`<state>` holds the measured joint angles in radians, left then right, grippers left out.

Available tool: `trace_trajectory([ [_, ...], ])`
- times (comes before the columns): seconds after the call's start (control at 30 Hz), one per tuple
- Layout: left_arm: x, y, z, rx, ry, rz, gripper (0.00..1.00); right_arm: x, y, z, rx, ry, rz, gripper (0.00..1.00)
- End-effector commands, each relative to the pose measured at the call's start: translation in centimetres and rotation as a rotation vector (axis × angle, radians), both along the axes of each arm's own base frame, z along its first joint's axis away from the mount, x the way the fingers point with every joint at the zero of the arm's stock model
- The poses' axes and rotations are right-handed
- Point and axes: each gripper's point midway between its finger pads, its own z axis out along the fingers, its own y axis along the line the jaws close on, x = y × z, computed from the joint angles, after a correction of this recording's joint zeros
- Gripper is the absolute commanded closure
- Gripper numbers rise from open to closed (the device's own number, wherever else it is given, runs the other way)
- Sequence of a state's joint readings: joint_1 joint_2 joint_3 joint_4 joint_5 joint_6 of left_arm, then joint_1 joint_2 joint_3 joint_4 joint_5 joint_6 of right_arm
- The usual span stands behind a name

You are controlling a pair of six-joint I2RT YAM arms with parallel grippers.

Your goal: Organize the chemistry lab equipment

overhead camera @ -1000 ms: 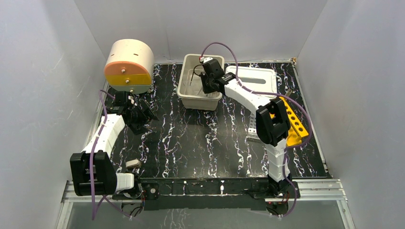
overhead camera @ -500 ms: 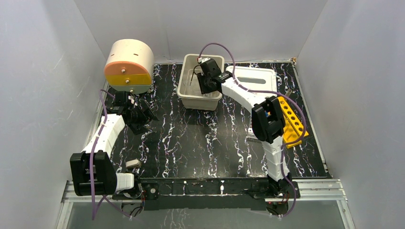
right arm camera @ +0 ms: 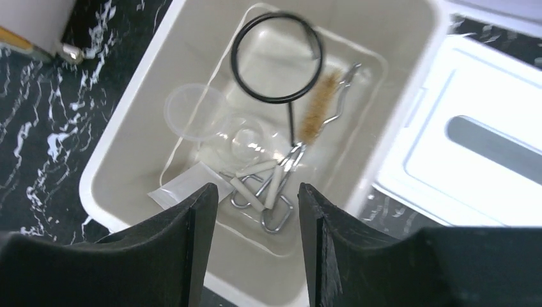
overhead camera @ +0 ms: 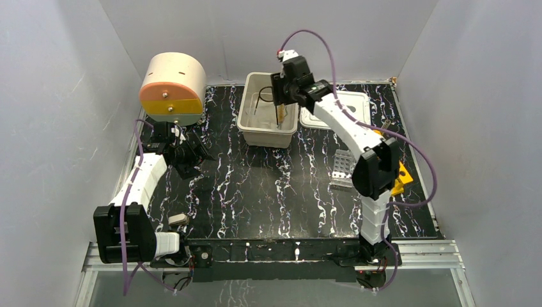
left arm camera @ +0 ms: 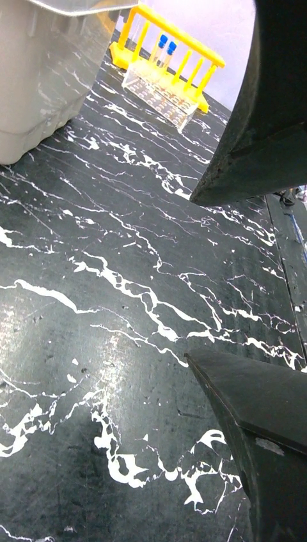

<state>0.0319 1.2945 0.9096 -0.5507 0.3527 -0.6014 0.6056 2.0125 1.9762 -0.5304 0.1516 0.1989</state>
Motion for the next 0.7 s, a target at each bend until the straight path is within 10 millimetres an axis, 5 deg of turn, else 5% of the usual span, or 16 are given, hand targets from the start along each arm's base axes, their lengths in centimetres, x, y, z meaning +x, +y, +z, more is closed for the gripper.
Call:
trace_trajectory([
  [0.0,0.6,-0.8,3.2,-0.039,-0.112,-0.064,0.19,0.7,-5.1,8.4,0.072,-0.170,-0.096,0.42],
  [0.1,0.9,-1.1,4.2,-0.048,-0.152,-0.093,0.18,1.3,-9.0,8.1,0.057,-0.172,-0.189,0.41],
  [0.23,1.3,-1.3,5.2,-0.058,-0.189,-0.100,0.14,2.8,-14.2,5.2,0.036,-0.090,-0.336,0.39],
  [0.43,2.2,-1.5,5.9,-0.077,-0.221,-0.091,0.02,4.9,-17.1,-1.2,-0.015,0.064,-0.397,0.37],
  [0.67,2.9,-1.1,6.1,-0.050,-0.235,-0.077,0.02,5.6,-21.7,-7.7,-0.068,0.219,-0.681,0.35],
])
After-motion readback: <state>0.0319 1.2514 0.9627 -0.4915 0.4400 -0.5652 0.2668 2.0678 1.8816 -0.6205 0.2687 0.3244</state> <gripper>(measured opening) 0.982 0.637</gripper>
